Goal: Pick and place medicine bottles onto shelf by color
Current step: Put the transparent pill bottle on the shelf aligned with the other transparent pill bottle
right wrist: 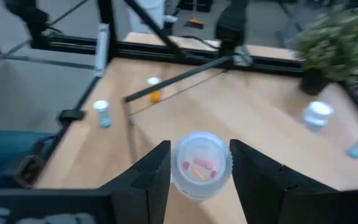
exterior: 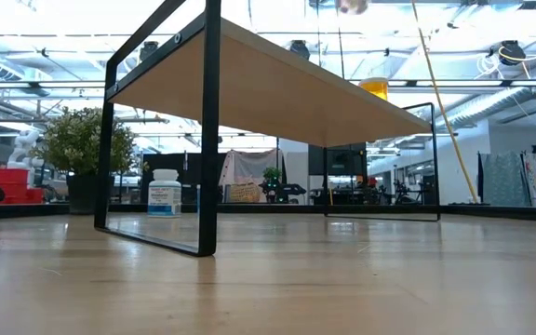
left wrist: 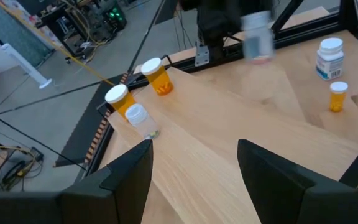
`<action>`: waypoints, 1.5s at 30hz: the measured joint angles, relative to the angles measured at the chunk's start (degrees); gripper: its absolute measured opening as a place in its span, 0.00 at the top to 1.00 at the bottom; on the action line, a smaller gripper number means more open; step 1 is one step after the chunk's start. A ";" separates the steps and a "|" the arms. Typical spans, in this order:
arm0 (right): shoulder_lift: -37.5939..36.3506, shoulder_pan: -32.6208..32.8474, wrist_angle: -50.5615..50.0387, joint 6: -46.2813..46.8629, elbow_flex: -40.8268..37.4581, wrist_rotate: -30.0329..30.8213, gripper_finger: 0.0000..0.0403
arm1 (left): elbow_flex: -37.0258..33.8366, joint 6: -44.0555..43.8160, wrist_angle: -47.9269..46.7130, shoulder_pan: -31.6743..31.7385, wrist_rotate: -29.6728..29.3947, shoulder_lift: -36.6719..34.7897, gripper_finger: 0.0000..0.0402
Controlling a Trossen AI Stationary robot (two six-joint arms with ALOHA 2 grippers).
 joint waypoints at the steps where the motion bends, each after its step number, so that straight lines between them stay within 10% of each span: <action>1: -0.37 -1.34 -0.20 -1.03 0.00 -1.20 0.64 | 0.00 -0.07 0.00 0.19 0.26 0.00 0.41; 20: 1.15 -23.49 -5.39 -4.20 0.00 -17.21 0.64 | 0.00 0.09 -0.08 1.58 3.04 0.00 0.41; 45: 4.67 -28.77 -8.12 -6.11 0.02 -20.60 0.60 | 0.00 0.09 -0.13 1.65 4.07 0.00 0.41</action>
